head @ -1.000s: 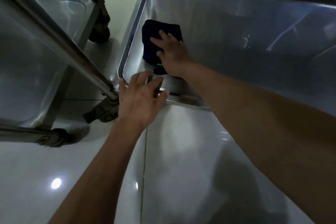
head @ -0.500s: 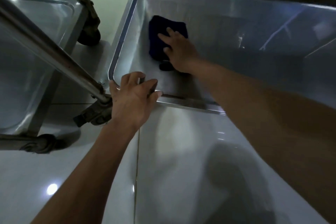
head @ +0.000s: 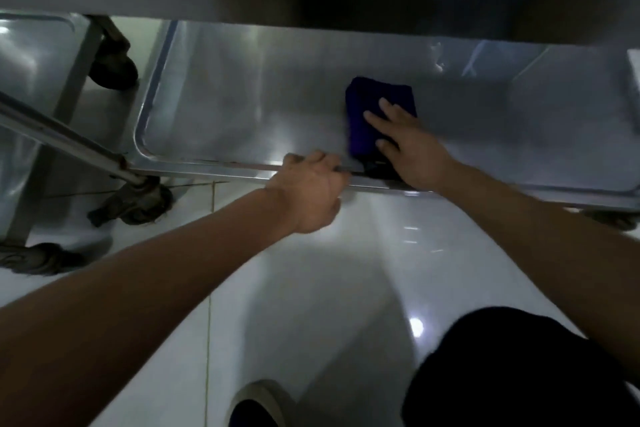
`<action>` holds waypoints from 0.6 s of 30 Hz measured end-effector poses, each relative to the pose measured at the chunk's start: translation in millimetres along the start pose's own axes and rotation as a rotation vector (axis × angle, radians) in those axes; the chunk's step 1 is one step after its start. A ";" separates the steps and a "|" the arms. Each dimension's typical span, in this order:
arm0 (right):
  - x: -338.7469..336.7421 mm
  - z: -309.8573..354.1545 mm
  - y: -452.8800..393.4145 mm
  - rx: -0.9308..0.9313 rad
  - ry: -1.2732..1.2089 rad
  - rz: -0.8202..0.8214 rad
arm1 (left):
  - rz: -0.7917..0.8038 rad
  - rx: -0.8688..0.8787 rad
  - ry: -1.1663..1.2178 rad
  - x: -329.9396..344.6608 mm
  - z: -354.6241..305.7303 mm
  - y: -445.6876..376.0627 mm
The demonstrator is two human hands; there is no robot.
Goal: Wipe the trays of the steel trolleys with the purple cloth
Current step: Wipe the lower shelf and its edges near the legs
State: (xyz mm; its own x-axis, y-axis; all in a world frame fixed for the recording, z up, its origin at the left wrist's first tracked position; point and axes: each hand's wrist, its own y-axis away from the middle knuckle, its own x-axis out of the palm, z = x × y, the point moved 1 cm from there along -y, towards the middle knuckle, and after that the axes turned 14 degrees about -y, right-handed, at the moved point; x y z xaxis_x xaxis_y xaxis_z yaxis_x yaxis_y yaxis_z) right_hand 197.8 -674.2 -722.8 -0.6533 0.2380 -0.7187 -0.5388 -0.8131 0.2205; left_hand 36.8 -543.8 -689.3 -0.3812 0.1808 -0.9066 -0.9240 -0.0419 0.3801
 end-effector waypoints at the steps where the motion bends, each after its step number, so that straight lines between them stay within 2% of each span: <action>1: 0.8 -4.5 14.1 -0.013 -0.004 0.003 | 0.026 -0.011 -0.002 -4.5 -5.3 -1.7; 7: -4.7 -32.4 64.6 0.004 0.035 0.011 | 0.062 -0.221 0.205 -16.9 -55.1 -16.6; 13: -6.2 -34.9 69.9 0.040 0.019 0.007 | 0.048 -0.405 0.136 -20.5 -99.4 -23.3; 18: -6.3 -39.9 67.0 0.039 0.012 -0.001 | -0.041 -0.509 0.272 -27.2 -120.5 -32.9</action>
State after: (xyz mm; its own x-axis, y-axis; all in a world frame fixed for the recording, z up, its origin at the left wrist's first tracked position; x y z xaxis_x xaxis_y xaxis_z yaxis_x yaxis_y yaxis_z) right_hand 187.0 -751.4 -729.8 -0.6466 0.2324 -0.7265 -0.5601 -0.7913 0.2453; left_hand 73.8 -665.7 -699.2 -0.2769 -0.0642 -0.9587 -0.8110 -0.5196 0.2691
